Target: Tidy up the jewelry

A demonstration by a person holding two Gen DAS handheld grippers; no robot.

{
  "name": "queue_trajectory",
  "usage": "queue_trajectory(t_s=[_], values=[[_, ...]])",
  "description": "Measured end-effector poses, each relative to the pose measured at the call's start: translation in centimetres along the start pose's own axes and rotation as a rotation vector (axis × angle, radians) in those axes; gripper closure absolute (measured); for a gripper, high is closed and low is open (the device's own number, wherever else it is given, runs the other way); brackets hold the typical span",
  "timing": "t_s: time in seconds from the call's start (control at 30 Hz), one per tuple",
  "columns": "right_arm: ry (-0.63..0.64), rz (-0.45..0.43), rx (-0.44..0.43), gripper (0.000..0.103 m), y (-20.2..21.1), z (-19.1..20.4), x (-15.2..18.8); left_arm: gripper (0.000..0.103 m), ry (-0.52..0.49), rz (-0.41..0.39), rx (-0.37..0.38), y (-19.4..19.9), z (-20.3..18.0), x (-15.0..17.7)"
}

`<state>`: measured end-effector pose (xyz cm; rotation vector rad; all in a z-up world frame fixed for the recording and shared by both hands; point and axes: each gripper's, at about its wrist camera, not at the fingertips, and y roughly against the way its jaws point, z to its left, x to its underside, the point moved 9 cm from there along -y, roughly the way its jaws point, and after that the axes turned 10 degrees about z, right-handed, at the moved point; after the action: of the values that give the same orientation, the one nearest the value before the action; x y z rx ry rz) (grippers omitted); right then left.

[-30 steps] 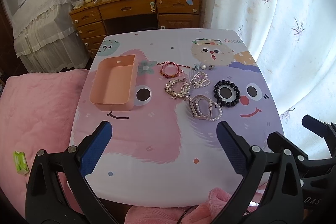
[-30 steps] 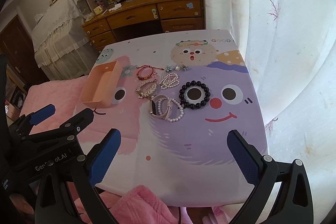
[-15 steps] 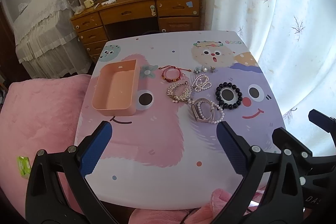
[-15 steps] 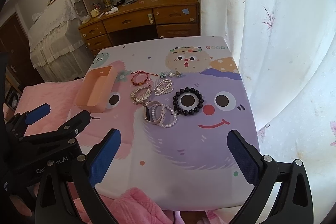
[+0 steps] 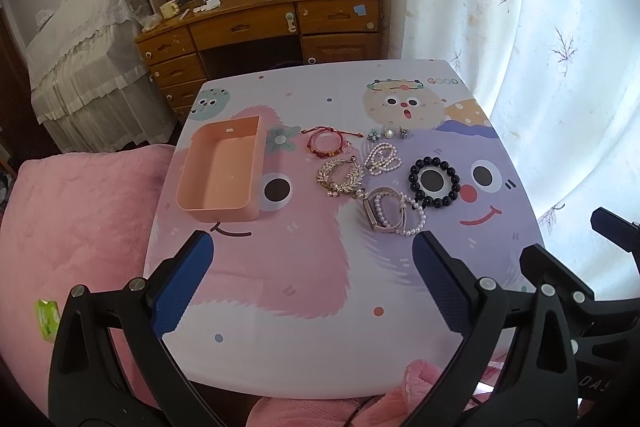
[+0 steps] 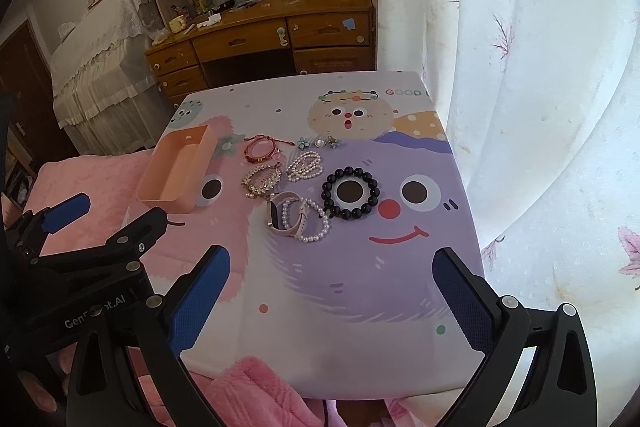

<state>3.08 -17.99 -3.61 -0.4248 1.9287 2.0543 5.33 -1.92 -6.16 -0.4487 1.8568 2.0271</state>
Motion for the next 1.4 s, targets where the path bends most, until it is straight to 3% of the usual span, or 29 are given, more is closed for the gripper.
queue_trajectory(t_s=[0.53,0.67,0.9,1.03,1.13,1.23,1.4], values=[[-0.001,0.021,-0.017,0.0,0.0,0.8,0.6,0.004,0.045,0.025,-0.006,0.2,1.8,1.6],[-0.039,0.049,-0.033,0.0,-0.9,0.5,0.9,0.004,0.04,0.057,0.032,-0.7,1.7,2.0],[-0.088,0.016,0.012,0.0,-4.3,-1.8,0.6,0.004,0.054,0.174,0.131,-4.3,1.6,2.5],[-0.008,-0.084,0.01,0.0,-6.0,-1.9,-0.2,0.004,0.061,0.251,0.214,-7.5,1.1,1.9],[0.067,-0.088,-0.012,0.0,-8.0,-0.7,-0.5,0.005,0.07,0.331,0.285,-10.4,0.2,1.5],[0.133,-0.076,-0.02,0.0,-10.3,0.7,-0.6,0.015,0.064,0.405,0.342,-13.5,-1.2,0.8],[0.218,-0.034,-0.055,0.0,-15.1,2.7,-0.9,0.031,0.007,0.474,0.348,-18.3,-3.8,-0.3]])
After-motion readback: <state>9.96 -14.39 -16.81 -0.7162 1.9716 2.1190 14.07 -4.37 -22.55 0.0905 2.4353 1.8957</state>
